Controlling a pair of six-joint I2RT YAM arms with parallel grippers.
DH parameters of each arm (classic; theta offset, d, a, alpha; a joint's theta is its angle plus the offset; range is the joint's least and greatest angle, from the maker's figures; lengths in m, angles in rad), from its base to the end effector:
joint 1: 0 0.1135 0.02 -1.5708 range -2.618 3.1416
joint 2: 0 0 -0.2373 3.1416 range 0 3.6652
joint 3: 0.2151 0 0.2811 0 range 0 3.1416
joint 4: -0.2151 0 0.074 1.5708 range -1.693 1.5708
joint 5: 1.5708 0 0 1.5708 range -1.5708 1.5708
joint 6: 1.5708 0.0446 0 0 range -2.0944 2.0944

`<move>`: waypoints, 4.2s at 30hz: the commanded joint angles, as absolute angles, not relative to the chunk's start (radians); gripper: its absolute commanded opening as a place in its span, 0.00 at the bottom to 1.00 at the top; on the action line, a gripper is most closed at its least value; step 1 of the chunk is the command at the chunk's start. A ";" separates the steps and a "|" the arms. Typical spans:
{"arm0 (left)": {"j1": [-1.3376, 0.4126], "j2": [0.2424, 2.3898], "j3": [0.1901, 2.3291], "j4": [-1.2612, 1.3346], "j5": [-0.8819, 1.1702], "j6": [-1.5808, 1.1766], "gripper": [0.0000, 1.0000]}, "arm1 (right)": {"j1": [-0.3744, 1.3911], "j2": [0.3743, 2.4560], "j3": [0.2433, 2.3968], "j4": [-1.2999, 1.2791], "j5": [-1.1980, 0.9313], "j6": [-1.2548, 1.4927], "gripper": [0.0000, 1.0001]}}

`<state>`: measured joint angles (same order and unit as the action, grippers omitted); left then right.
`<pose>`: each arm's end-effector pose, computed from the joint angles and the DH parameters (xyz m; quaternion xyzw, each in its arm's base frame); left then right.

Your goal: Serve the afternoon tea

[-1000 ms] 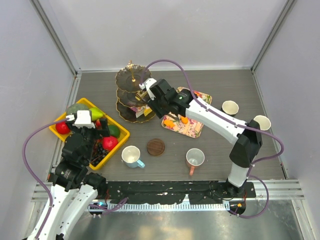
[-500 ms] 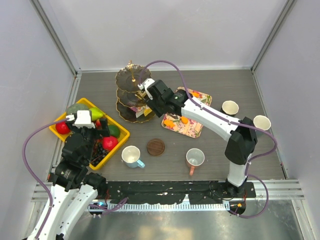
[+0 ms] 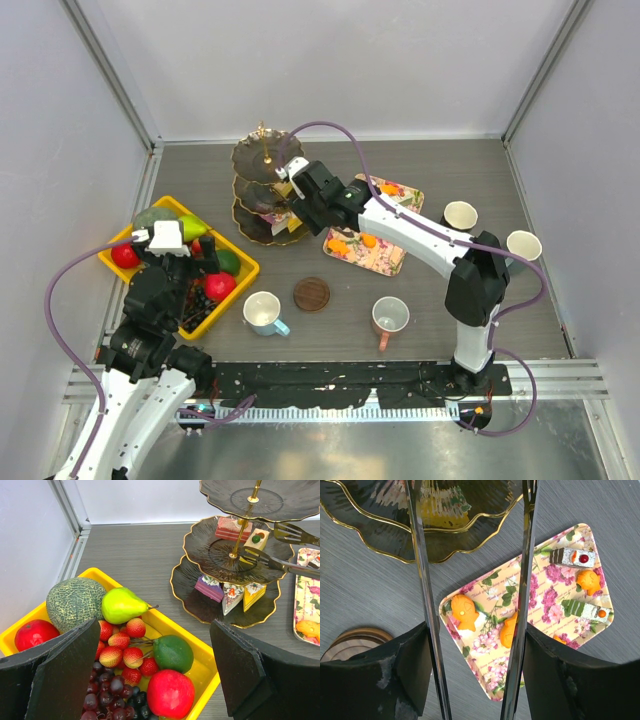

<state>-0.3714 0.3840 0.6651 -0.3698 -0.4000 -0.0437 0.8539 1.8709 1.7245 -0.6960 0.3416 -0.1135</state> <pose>0.1571 -0.0425 0.3260 -0.0144 0.7352 0.0071 0.6776 0.3055 0.3278 0.2729 -0.3746 0.8433 -0.0211 0.3847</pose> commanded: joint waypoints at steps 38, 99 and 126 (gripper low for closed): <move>-0.367 0.387 0.664 -0.318 -0.388 -0.044 0.99 | 0.427 1.551 1.499 -0.873 0.215 0.064 0.69; -0.367 0.391 0.666 -0.314 -0.379 -0.040 0.99 | 0.426 1.545 1.443 -0.868 0.135 0.034 0.52; -0.367 0.368 0.663 -0.314 -0.414 -0.034 0.99 | 0.936 1.798 1.896 -0.810 0.069 0.118 0.52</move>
<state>-0.3710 0.3809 0.6651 -0.3698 -0.4011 -0.0433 0.9226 1.7702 1.8194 -0.8661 0.0998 0.1040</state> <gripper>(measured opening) 0.990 0.527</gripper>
